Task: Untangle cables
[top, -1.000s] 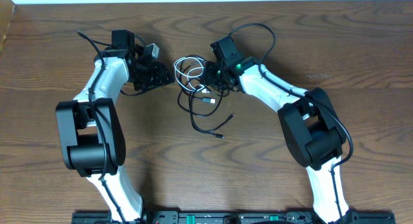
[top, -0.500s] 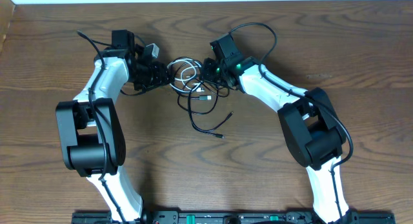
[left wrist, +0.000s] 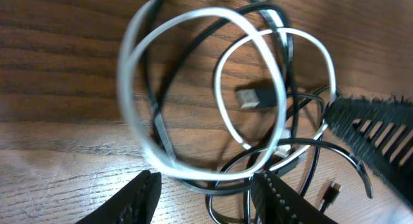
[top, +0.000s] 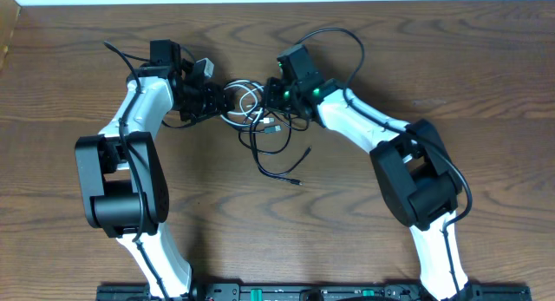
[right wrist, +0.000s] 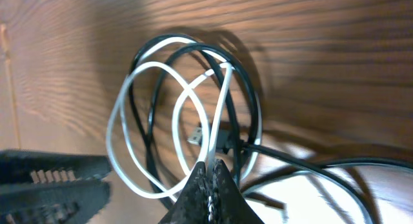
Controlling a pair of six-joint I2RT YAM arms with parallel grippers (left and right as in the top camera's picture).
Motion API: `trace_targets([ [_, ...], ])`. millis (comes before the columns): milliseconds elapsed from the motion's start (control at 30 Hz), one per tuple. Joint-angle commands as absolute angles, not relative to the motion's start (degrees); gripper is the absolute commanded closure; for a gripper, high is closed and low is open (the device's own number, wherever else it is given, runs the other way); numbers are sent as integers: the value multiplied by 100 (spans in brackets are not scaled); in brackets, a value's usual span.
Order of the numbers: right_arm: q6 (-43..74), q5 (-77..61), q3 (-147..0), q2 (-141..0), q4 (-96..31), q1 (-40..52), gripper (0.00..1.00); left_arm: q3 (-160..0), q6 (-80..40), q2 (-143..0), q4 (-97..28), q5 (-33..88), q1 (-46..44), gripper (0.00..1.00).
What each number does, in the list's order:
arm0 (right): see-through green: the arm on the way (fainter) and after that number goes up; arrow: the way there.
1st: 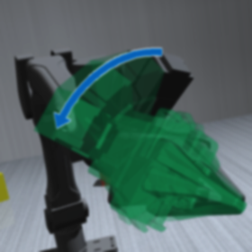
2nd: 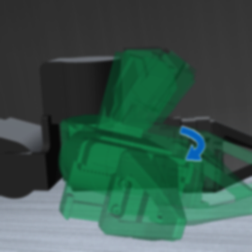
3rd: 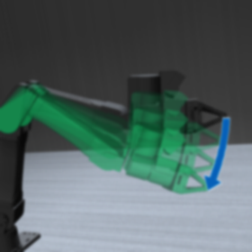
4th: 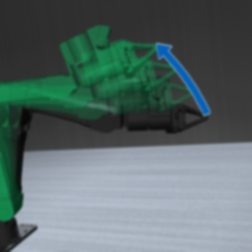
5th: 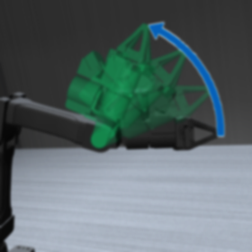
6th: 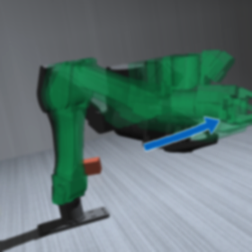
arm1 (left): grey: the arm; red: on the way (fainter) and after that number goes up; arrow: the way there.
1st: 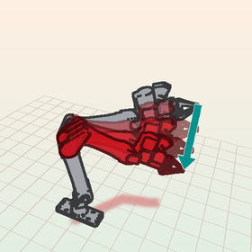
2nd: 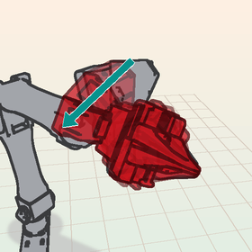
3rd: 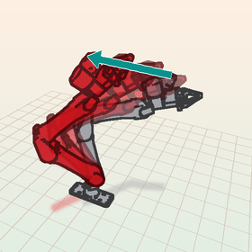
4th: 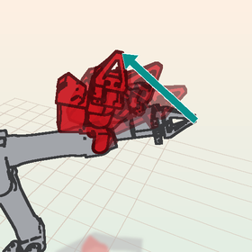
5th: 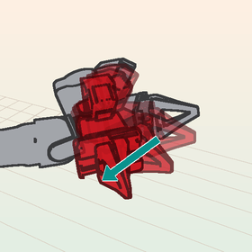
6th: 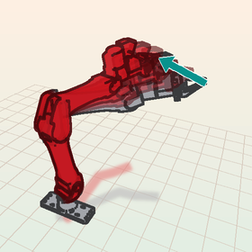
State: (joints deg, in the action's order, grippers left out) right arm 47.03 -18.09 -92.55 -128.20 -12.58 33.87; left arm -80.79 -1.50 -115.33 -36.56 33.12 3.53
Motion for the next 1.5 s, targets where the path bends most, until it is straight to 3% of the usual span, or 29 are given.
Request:
trace_targets([
  [0, 4469, -1841, -9288, -12742, -1081, 3599, 99, -8058, -139, -11509, -3653, 3404, 353, 50],
  [267, 3544, -1839, -9288, -12742, -1050, 3739, 99, -8058, -139, -11509, -3653, 3406, 353, 50],
  [467, 3024, -2145, -9290, -12497, -1188, 3557, 93, -8058, -137, -11430, -3649, 3686, 331, 50],
  [500, 2915, -2300, -9290, -12453, -1229, 3505, 90, -8058, -139, -11417, -3632, 3662, 311, 50],
  [533, 2665, -2606, -9290, -12339, -1376, 3395, 79, -8058, -141, -11410, -3603, 3658, 272, 50],
  [600, 2427, -2797, -9290, -12202, -1660, 3234, 66, -8058, -174, -11413, -3592, 3610, 193, 50],
  [700, 2305, -2801, -9290, -12077, -2099, 2987, 54, -8058, -519, -11413, -3568, 3133, -12, 50],
  [800, 2309, -2777, -9288, -12062, -2523, 2696, 48, -8058, -762, -11413, -3489, 2550, -301, 51],
  [1033, 2305, -2410, -9288, -12090, -3389, 2154, 46, -8058, -1804, -11413, -2945, 760, -985, 56],
  [1200, 2106, -2392, -9288, -12105, -3529, 2104, 45, -8055, -1835, -11463, -2818, 71, -1350, 64],
  [1433, 1940, -2379, -9288, -12108, -3507, 2185, 43, -8055, -1835, -11662, -2875, -694, -1619, 64],
  [1467, 1938, -2333, -9288, -12108, -3505, 2215, 43, -8055, -1835, -11662, -2875, -718, -1619, 69],
])
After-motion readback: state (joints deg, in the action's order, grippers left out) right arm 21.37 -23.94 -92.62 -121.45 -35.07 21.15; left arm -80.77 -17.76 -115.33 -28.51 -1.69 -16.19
